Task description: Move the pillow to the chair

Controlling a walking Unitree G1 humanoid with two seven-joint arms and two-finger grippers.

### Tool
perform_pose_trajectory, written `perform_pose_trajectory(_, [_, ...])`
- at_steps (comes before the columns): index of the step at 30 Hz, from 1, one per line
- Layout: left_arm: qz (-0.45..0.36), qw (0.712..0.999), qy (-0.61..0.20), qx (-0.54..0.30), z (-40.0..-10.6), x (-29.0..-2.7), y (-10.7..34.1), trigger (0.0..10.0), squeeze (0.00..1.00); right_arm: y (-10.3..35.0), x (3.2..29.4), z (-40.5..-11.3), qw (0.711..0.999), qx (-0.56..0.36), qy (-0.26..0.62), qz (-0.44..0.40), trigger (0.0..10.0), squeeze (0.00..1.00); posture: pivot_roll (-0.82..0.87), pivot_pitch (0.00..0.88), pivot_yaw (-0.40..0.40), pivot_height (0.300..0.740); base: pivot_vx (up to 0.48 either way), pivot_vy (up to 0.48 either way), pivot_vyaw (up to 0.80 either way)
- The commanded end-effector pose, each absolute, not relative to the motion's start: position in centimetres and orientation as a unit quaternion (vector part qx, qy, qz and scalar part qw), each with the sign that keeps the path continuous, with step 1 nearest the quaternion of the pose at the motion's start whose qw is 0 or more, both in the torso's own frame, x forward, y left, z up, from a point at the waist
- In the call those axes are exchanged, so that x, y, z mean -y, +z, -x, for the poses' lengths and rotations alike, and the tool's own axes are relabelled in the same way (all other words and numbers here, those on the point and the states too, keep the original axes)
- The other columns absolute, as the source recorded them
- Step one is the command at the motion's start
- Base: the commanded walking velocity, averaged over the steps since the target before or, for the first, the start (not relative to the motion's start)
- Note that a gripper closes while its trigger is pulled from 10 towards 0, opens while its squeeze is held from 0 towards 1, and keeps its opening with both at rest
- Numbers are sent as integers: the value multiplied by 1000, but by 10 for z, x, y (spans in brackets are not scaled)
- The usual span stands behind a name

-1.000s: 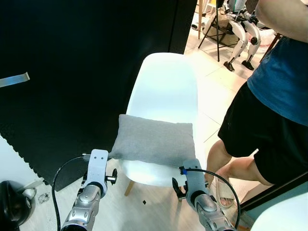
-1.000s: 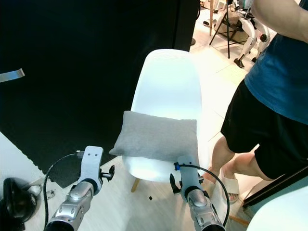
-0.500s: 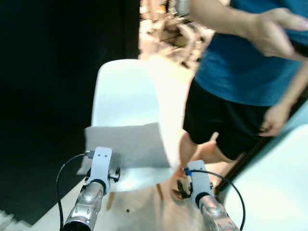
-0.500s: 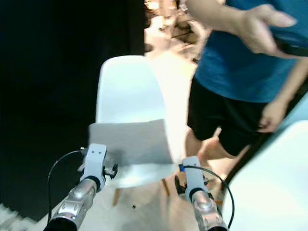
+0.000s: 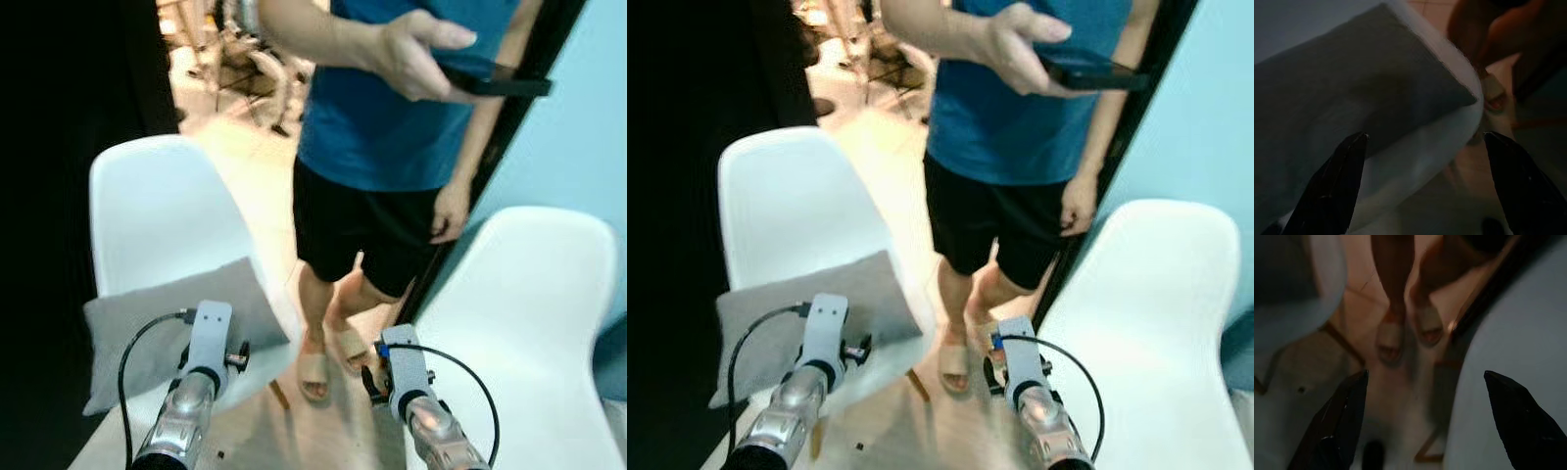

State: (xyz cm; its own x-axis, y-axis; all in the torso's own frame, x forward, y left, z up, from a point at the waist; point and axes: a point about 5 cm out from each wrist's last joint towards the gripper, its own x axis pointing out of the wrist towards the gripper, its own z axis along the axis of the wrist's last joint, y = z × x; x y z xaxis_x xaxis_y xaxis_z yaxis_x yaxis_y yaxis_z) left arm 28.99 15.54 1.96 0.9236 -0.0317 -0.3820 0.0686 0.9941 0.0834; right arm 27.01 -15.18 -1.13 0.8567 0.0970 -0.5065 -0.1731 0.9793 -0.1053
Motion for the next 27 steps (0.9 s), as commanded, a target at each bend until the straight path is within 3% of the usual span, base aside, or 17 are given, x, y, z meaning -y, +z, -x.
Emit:
perform_pose_trajectory(1, [-52, 978, -34, -198, -288, -153, 16, 10000, 0, -15, 156, -267, 957, -272, 68, 77, 10000, 0, -20, 65, -34, 740, 0, 0, -800])
perform_pose_trajectory(27, [-65, 977, -57, -197, -291, -148, 18, 10000, 0, -17, 167, -265, 952, -292, 22, 87, 10000, 0, -29, 83, -23, 740, 0, 0, -800])
